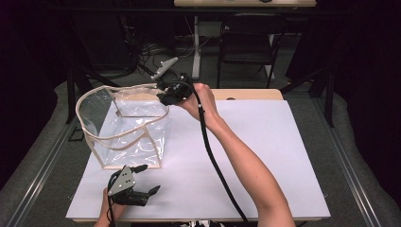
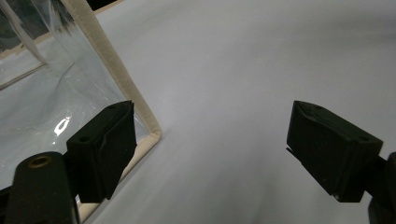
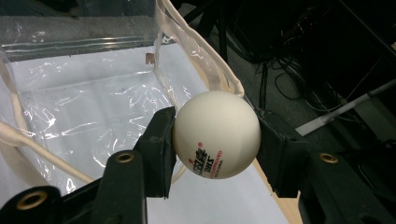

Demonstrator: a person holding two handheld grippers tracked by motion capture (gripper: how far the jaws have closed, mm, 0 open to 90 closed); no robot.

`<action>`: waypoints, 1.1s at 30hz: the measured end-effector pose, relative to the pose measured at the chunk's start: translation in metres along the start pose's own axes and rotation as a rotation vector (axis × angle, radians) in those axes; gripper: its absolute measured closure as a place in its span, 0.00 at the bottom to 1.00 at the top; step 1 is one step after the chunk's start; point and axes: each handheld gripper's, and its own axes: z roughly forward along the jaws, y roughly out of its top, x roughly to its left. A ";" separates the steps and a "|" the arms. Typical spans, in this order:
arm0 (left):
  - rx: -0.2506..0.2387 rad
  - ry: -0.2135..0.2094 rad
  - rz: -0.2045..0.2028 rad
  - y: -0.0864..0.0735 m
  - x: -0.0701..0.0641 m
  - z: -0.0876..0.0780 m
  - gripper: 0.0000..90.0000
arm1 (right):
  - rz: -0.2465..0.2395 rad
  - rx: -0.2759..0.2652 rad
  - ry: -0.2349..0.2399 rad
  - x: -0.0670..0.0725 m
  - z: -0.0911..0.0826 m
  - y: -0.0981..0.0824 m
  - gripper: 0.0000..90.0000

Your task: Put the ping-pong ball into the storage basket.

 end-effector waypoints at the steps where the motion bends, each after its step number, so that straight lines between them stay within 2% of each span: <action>1: 0.001 0.000 0.001 0.000 0.000 0.000 0.18 | -0.004 0.000 0.000 0.000 0.000 0.001 0.57; 19: 0.000 -0.001 -0.001 0.000 0.000 0.000 0.18 | -0.007 -0.001 0.022 0.002 0.011 0.015 0.57; 33: -0.007 -0.005 -0.004 0.000 0.001 0.001 0.18 | -0.029 0.013 0.042 0.009 0.022 0.025 0.57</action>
